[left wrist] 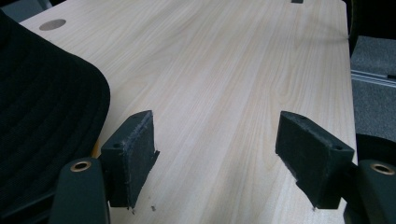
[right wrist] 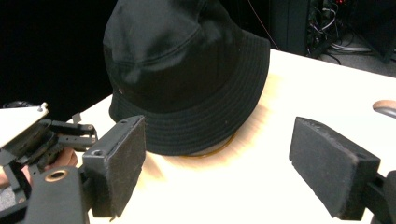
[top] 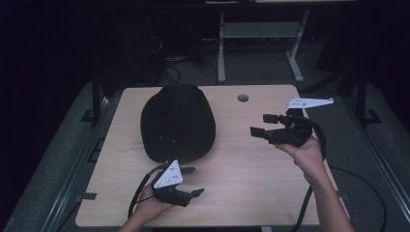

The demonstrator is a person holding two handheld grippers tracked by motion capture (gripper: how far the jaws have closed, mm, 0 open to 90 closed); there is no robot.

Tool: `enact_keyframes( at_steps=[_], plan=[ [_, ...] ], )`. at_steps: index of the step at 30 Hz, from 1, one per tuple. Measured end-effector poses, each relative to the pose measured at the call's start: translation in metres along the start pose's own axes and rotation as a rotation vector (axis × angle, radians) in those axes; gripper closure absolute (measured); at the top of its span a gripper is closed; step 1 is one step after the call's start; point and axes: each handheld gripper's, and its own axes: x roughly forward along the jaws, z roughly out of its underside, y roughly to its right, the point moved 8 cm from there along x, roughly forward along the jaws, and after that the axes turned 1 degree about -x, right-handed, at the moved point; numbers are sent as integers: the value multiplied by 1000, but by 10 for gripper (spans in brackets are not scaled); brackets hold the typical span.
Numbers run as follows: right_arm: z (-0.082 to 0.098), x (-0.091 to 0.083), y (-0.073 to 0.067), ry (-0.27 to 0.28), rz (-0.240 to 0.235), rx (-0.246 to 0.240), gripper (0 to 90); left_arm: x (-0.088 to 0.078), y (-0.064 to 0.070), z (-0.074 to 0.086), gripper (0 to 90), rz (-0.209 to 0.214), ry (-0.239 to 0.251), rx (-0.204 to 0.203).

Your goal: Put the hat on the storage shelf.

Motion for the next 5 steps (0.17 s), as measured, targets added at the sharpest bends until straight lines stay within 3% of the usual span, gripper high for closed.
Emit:
enact_keyframes(
  at_steps=[5],
  plan=[
    [12, -7, -5, 8, 9, -5, 176, 1, 0, 0, 276, -1, 2, -2]
  ],
)
